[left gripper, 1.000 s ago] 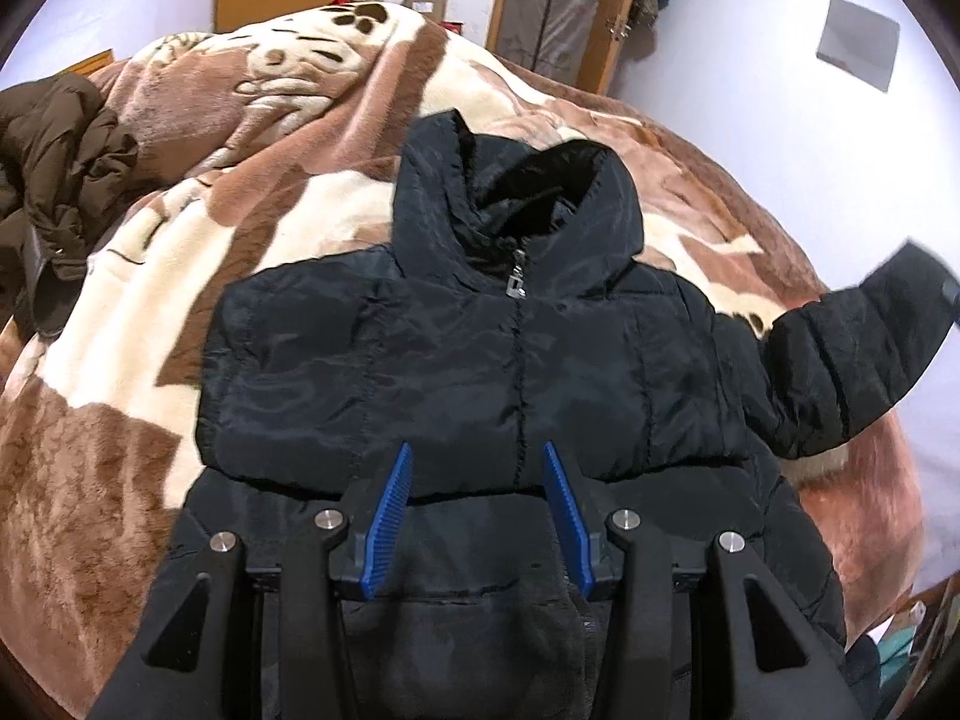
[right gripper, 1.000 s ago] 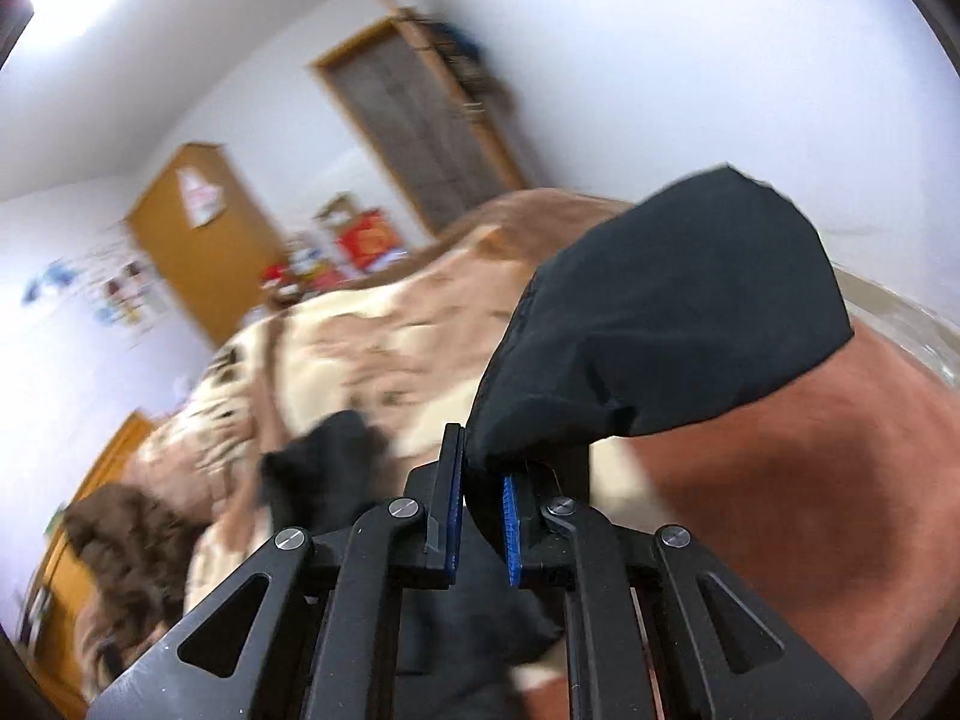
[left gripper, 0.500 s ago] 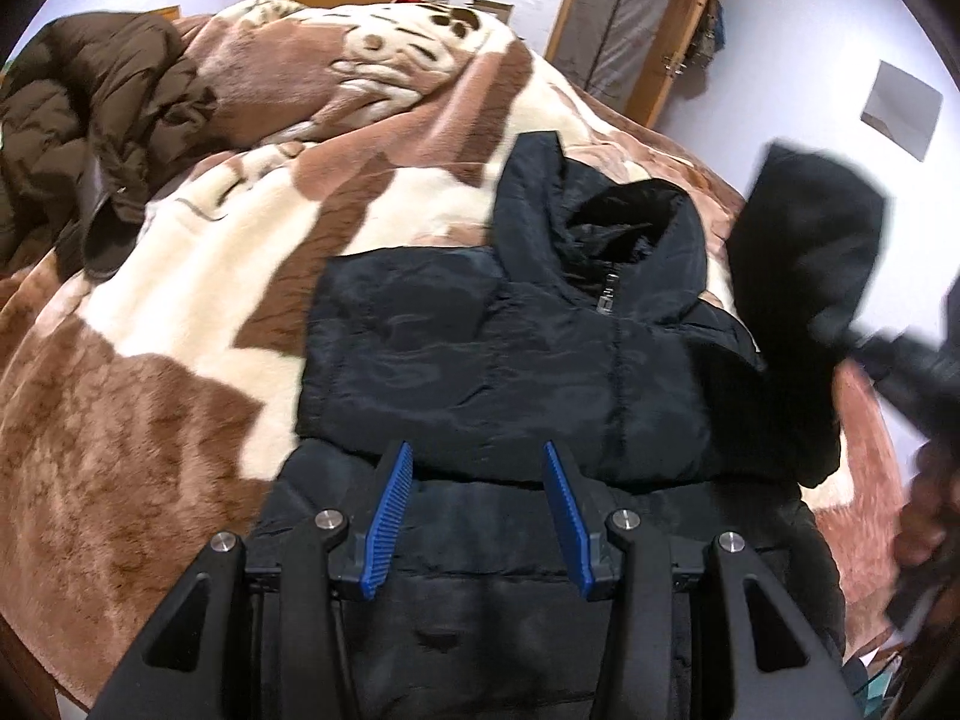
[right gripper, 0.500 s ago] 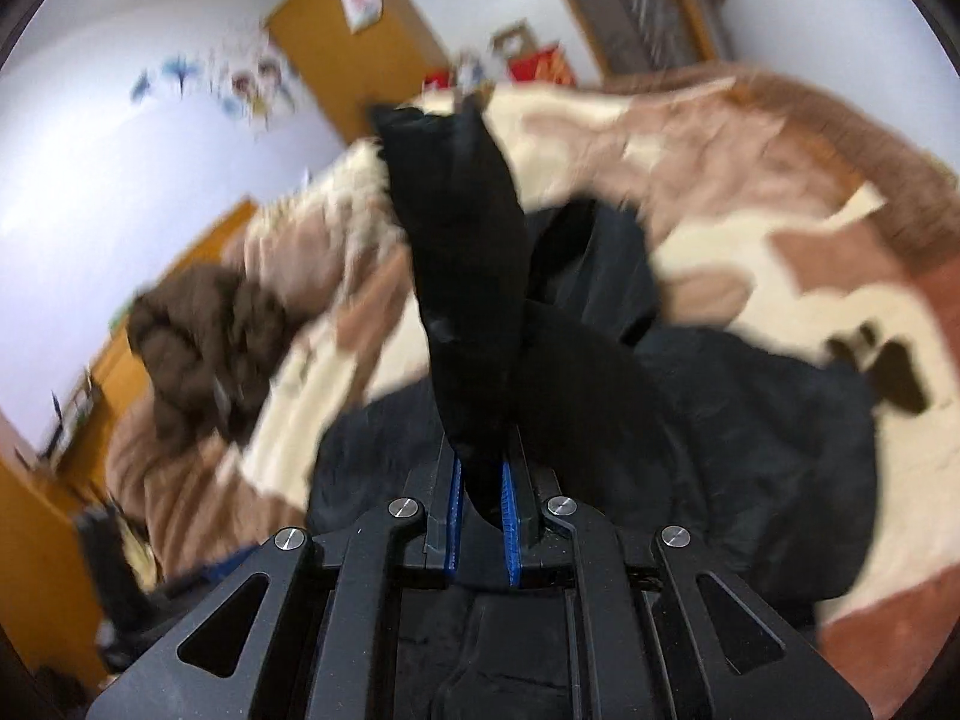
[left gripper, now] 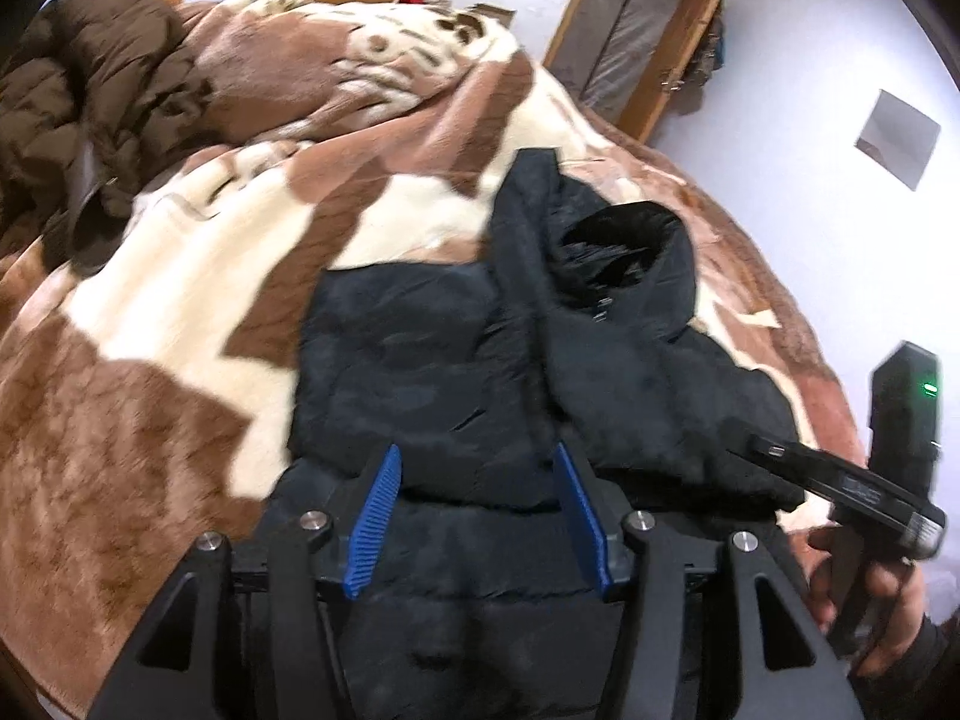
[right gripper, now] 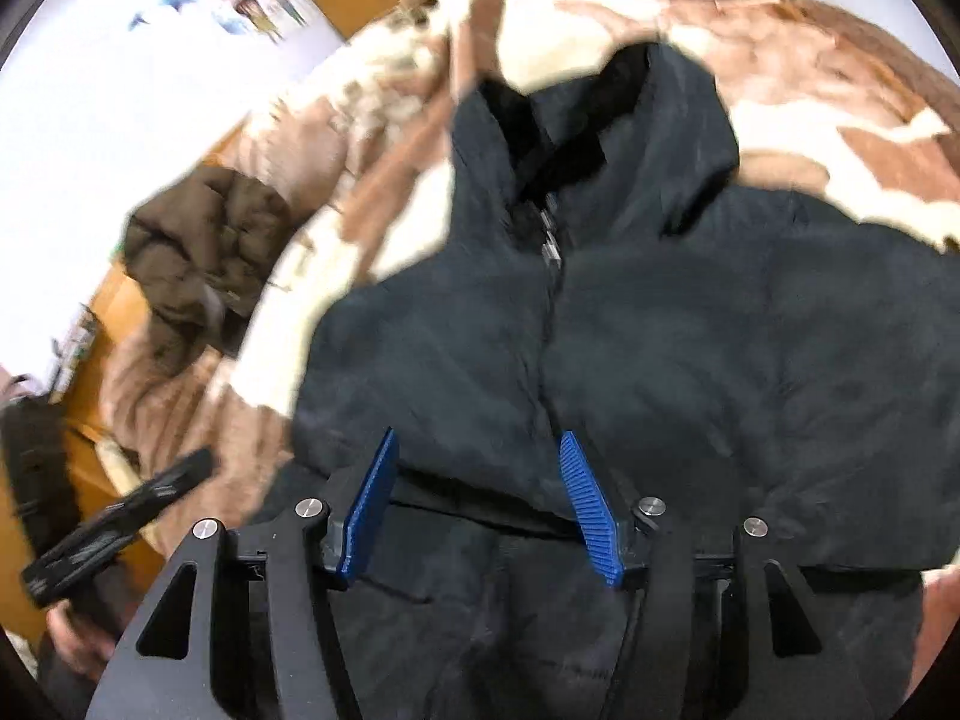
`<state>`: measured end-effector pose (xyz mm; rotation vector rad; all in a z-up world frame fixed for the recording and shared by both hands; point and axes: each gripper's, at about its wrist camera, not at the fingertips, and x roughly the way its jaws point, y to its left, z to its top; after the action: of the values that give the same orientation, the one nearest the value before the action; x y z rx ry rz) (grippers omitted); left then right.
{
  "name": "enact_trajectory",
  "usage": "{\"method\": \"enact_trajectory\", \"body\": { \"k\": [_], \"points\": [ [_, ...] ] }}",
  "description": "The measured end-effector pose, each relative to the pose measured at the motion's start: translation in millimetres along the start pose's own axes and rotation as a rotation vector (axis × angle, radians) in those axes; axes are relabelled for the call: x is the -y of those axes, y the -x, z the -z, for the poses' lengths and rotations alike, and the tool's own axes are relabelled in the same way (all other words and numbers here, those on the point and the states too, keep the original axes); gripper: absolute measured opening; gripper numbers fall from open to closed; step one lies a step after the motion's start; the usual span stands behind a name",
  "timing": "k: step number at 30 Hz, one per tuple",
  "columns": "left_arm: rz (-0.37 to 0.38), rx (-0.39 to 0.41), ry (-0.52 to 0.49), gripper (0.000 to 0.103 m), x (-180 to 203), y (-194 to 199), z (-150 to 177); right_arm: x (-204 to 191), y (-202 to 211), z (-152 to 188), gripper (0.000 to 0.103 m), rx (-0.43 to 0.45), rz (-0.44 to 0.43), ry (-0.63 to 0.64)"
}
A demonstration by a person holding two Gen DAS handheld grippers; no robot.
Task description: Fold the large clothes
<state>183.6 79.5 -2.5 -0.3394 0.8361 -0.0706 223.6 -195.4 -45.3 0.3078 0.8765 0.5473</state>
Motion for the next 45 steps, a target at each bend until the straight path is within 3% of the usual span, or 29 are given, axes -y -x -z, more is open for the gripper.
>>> {"method": "enact_trajectory", "body": {
  "k": [3,6,9,11,12,13,15,20,23,26,28,30,32,34,36,38,41,45],
  "points": [
    [0.041,0.009,-0.043,0.057,24.9,-9.1,-12.1,6.8,38.8,-6.2,0.057,0.109,0.041,0.012],
    [0.077,0.013,-0.102,0.057,55.5,-27.8,-21.9,42.8,65.7,-11.8,0.057,0.181,0.181,-0.015],
    [0.11,0.004,-0.147,0.056,79.7,-54.7,-27.3,92.7,68.5,-15.5,0.056,0.174,0.325,-0.093],
    [0.083,-0.022,-0.168,0.056,88.3,-79.3,-25.5,111.2,58.2,-15.0,0.035,0.142,0.362,-0.112],
    [0.067,-0.049,-0.176,0.053,88.8,-96.2,-23.3,115.8,48.6,-14.2,0.034,0.112,0.383,-0.107],
    [0.036,-0.079,-0.178,0.043,87.4,-110.8,-19.7,121.8,32.3,-10.8,0.034,0.071,0.4,-0.101],
    [-0.03,-0.142,-0.181,0.035,79.4,-139.3,-10.0,127.8,6.8,-6.1,0.033,0.015,0.4,-0.086],
    [-0.07,-0.125,-0.245,0.034,79.8,-152.3,3.1,127.5,-28.7,1.0,0.033,-0.029,0.449,-0.022],
    [-0.078,-0.137,-0.242,0.034,79.7,-151.3,2.8,130.6,-20.1,-5.3,0.033,-0.064,0.438,-0.035],
    [-0.049,-0.149,-0.192,0.034,74.8,-133.3,-9.3,122.2,14.7,-14.8,0.033,0.023,0.427,-0.036],
    [-0.021,-0.108,-0.184,0.034,75.3,-118.4,-20.4,119.0,31.7,-28.3,0.033,0.09,0.423,-0.04],
    [-0.024,-0.074,-0.19,0.034,78.8,-115.5,-34.0,121.8,28.7,-42.4,0.033,0.095,0.416,-0.051],
    [-0.051,-0.061,-0.194,0.034,79.6,-123.8,-45.4,127.1,12.1,-52.6,0.033,0.066,0.434,-0.048],
    [-0.081,-0.098,-0.188,0.034,74.8,-146.7,-50.2,136.4,-10.8,-56.1,0.033,0.009,0.46,-0.049],
    [-0.094,-0.146,-0.181,0.034,67.5,-170.2,-43.8,143.9,-31.9,-52.0,0.033,-0.039,0.479,-0.016],
    [-0.1,-0.133,-0.216,0.034,66.3,-179.8,-35.4,147.0,-45.4,-46.3,0.033,-0.054,0.5,0.013],
    [-0.124,-0.098,-0.254,0.035,69.8,-184.4,-23.2,146.8,-50.9,-42.3,0.032,-0.06,0.522,0.012],
    [-0.128,-0.109,-0.257,0.034,71.8,-183.3,-20.6,144.7,-41.9,-48.8,0.032,-0.074,0.525,-0.017]
  ]
}}
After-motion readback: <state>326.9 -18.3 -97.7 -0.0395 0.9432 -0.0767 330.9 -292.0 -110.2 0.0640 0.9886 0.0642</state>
